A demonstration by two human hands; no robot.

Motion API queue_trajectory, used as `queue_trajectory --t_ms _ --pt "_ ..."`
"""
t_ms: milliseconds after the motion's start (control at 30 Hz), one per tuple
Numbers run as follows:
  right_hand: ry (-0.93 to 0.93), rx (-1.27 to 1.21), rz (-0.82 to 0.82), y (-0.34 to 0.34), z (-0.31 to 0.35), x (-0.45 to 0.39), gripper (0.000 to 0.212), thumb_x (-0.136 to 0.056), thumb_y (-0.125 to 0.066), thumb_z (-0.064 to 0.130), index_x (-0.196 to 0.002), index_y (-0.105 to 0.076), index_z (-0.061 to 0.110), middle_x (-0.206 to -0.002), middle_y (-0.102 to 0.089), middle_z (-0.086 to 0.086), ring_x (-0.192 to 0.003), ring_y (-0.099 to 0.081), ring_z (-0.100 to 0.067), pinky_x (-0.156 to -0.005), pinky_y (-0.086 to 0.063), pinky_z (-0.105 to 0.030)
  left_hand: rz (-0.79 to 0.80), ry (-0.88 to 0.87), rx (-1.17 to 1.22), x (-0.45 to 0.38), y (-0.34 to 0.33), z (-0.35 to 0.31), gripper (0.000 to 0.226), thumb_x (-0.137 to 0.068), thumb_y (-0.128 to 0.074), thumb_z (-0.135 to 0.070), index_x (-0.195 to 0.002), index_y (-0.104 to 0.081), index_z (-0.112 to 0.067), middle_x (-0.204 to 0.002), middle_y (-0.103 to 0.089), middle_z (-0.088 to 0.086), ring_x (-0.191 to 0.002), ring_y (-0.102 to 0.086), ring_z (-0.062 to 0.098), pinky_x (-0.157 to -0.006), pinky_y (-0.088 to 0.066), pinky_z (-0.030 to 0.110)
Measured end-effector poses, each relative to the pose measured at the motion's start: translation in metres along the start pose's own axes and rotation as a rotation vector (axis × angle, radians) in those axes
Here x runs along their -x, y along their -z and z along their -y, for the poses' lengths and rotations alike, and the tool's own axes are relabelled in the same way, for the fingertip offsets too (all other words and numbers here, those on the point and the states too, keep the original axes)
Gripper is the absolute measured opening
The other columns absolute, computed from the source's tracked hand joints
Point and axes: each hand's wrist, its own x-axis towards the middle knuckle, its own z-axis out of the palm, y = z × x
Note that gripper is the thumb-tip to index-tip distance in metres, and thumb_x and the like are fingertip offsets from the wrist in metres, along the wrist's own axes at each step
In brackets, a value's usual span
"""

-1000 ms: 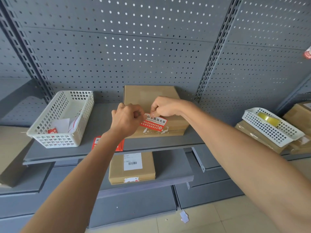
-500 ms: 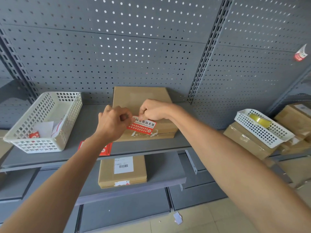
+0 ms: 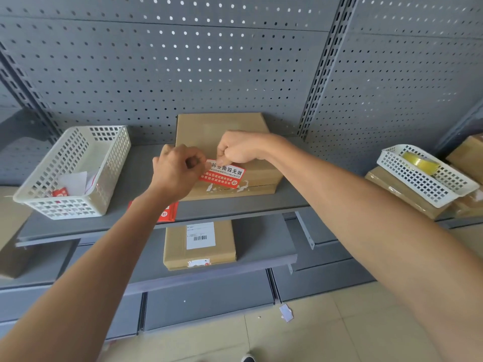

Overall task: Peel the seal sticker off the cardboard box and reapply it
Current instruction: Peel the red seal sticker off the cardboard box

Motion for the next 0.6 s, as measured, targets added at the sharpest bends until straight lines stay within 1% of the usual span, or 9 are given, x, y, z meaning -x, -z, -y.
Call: queue_trajectory --t_ms 100,200,300,367,400,467,533,567,600 --pt "0.017 0.007 0.002 0.0 0.0 0.001 0.025 -0.098 -0.06 0.023 -0.108 -0.073 0.005 -0.108 -0.073 -0.009 -0.1 -0.066 -0.024 -0.091 -0.051 -0.037 -0.004 0.004 0.007 0.0 0.0 0.001 0.012 -0.093 -0.069 -0.036 -0.085 -0.068 -0.028 -0.083 -0.067 -0.003 -0.1 -0.046 0.026 -0.091 -0.035 0.043" --pt "0.022 0.007 0.013 0.0 -0.001 0.001 0.025 -0.099 -0.059 0.025 -0.107 -0.073 0.006 -0.107 -0.073 -0.007 -0.104 -0.066 -0.024 -0.091 -0.051 -0.037 0.004 0.015 0.009 0.001 0.001 0.0 0.013 -0.093 -0.069 -0.038 -0.083 -0.067 -0.03 -0.083 -0.068 -0.005 -0.1 -0.047 0.026 -0.091 -0.036 0.043" --pt "0.033 0.001 0.026 -0.001 -0.001 -0.002 0.023 -0.099 -0.059 0.026 -0.106 -0.073 0.009 -0.103 -0.072 -0.002 -0.103 -0.066 -0.021 -0.085 -0.05 -0.033 0.003 0.025 0.0 0.002 0.002 0.0 0.014 -0.094 -0.067 -0.038 -0.084 -0.067 -0.028 -0.085 -0.068 -0.006 -0.101 -0.047 0.026 -0.09 -0.033 0.042" --pt "0.043 -0.001 0.013 0.0 -0.003 -0.003 0.017 -0.098 -0.062 0.027 -0.102 -0.073 0.014 -0.098 -0.07 0.004 -0.102 -0.064 -0.019 -0.078 -0.045 -0.029 0.009 0.02 -0.01 0.002 0.002 -0.002 0.015 -0.095 -0.066 -0.039 -0.084 -0.066 -0.027 -0.085 -0.067 -0.006 -0.101 -0.046 0.026 -0.089 -0.031 0.041" --pt "0.053 -0.026 -0.003 0.001 -0.007 -0.003 0.014 -0.096 -0.065 0.028 -0.096 -0.073 0.017 -0.095 -0.07 0.007 -0.102 -0.063 -0.018 -0.077 -0.044 -0.029 0.013 0.017 -0.02 0.001 0.002 -0.003 0.016 -0.095 -0.065 -0.039 -0.085 -0.066 -0.026 -0.086 -0.066 -0.006 -0.101 -0.046 0.027 -0.088 -0.031 0.04" --pt "0.081 -0.134 -0.037 0.0 -0.017 0.0 0.014 -0.092 -0.07 0.033 -0.087 -0.075 0.022 -0.093 -0.072 0.008 -0.099 -0.064 -0.015 -0.082 -0.045 -0.031 0.009 0.012 -0.028 0.001 0.001 -0.003 0.017 -0.095 -0.065 -0.039 -0.088 -0.067 -0.025 -0.087 -0.065 -0.006 -0.101 -0.045 0.027 -0.086 -0.029 0.039" --pt "0.113 -0.254 -0.07 -0.005 -0.026 0.006 0.018 -0.091 -0.071 0.037 -0.093 -0.076 0.019 -0.096 -0.075 0.004 -0.096 -0.066 -0.011 -0.088 -0.048 -0.03 -0.014 0.006 -0.018 0.002 -0.001 -0.002 0.016 -0.095 -0.065 -0.039 -0.088 -0.067 -0.024 -0.088 -0.065 -0.006 -0.101 -0.044 0.026 -0.084 -0.027 0.038" --pt "0.127 -0.322 -0.099 -0.008 -0.029 0.007 0.02 -0.09 -0.072 0.034 -0.098 -0.075 0.016 -0.097 -0.076 0.002 -0.093 -0.067 -0.011 -0.088 -0.049 -0.03 -0.026 0.005 -0.01 0.003 -0.002 -0.002 0.016 -0.095 -0.065 -0.039 -0.088 -0.066 -0.025 -0.088 -0.065 -0.006 -0.1 -0.044 0.026 -0.084 -0.027 0.038" --pt "0.134 -0.392 -0.135 -0.009 -0.032 0.008 0.021 -0.089 -0.074 0.03 -0.101 -0.072 0.012 -0.095 -0.075 0.0 -0.089 -0.066 -0.01 -0.084 -0.049 -0.029 -0.034 0.001 -0.003 0.003 -0.003 -0.001 0.015 -0.094 -0.065 -0.039 -0.087 -0.066 -0.025 -0.089 -0.064 -0.006 -0.1 -0.044 0.025 -0.084 -0.027 0.038"
